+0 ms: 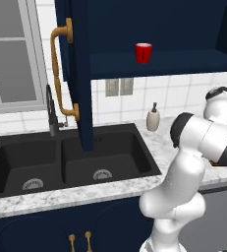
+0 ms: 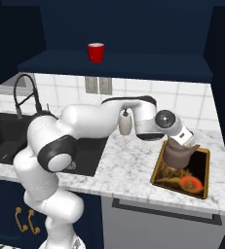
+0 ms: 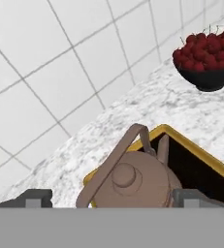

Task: Pick the kettle from the counter and place it on the tray. Then pick the mug from the cabinet and place it on the tray. Then close the cabinet doors.

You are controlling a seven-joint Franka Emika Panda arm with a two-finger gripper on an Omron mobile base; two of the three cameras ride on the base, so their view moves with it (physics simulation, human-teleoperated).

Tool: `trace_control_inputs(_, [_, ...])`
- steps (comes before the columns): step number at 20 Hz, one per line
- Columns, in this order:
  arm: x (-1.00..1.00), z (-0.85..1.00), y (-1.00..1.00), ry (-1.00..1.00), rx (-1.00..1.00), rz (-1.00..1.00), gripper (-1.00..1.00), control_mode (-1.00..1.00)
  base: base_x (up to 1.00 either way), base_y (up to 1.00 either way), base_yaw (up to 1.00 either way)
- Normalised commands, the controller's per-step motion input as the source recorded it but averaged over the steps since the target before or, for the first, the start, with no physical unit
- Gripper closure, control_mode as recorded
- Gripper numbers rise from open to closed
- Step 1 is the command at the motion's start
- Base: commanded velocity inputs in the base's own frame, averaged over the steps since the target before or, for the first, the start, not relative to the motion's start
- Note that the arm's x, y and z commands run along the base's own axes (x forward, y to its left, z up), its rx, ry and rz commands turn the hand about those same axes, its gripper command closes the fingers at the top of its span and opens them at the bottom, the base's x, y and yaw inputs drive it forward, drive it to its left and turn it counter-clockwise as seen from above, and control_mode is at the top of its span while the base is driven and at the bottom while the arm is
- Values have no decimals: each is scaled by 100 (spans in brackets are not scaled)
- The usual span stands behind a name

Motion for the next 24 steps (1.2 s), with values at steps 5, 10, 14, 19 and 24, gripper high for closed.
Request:
trace_control_inputs(5, [-37,82,76,18,-31,-12,-100,-100,0,0,0])
trace_control_inputs(10, [-12,26,12,4,-3,-1,-100,-100,0,0,0])
trace_control_inputs(14, [-20,45,6,6,9,0,-100,-100,0,0,0])
trace_control_inputs(19, [-57,100,36,0,11,5,-100,-100,0,0,0])
trace_control_inputs(24, [-74,100,57,1,6,19,-100,-100,0,0,0])
